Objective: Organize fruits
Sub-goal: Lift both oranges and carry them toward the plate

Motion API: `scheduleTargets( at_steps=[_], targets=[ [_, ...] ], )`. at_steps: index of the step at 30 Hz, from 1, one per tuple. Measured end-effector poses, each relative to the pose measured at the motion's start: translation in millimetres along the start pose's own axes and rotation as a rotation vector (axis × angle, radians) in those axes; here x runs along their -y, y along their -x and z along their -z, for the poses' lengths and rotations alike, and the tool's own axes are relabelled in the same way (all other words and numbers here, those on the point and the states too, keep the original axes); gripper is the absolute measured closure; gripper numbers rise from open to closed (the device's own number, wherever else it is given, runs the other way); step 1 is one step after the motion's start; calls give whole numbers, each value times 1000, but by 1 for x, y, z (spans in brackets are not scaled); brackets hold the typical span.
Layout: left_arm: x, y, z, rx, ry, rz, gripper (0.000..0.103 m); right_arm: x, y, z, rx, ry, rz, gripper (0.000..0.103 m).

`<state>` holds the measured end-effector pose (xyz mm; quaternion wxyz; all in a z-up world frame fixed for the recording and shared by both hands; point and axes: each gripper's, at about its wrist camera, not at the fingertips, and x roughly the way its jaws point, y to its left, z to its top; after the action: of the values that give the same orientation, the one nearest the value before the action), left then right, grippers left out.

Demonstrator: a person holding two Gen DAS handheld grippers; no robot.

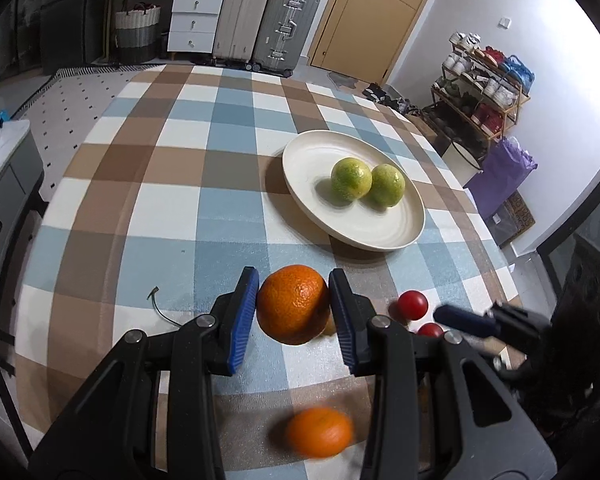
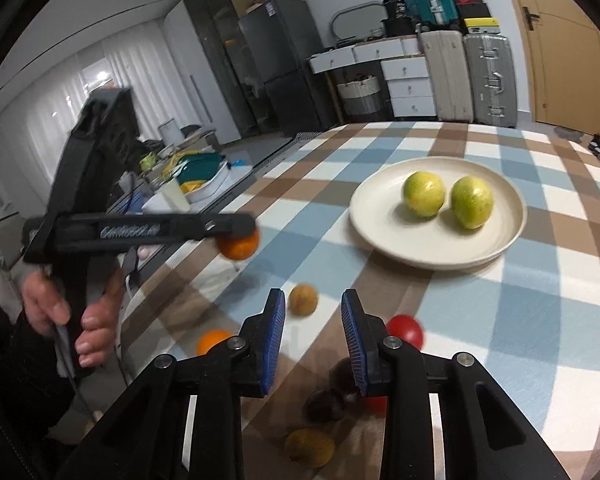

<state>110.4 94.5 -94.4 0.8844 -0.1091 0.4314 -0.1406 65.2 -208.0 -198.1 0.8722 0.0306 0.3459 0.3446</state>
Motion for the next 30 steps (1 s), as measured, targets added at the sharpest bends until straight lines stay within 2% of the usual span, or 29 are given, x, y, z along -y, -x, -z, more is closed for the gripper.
scheduleTargets(
  at_steps=[4, 6, 8, 10, 12, 14, 20, 30],
  targets=[
    [-19, -7, 8, -19, 52, -17, 70, -21, -2, 11, -14, 29, -96, 70],
    [-31, -2, 10, -13, 72, -36, 70, -34, -4, 16, -28, 55, -157, 66],
    [-44, 7, 12, 10, 79, -71, 70, -53, -8, 22, -43, 89, -237, 49],
    [-61, 16, 12, 32, 116, -101, 70, -80, -19, 28, -65, 144, -318, 43],
    [-76, 22, 12, 38, 154, -101, 70, -103, -35, 34, -106, 215, -274, 43],
    [-84, 28, 15, 45, 165, -117, 70, -117, -51, 41, -161, 278, -189, 43],
    [-95, 28, 21, 36, 178, -98, 70, -111, -52, 45, -183, 273, -152, 43],
    [-90, 26, 23, 28, 171, -92, 70, -93, -48, 49, -182, 254, -89, 43]
  ],
)
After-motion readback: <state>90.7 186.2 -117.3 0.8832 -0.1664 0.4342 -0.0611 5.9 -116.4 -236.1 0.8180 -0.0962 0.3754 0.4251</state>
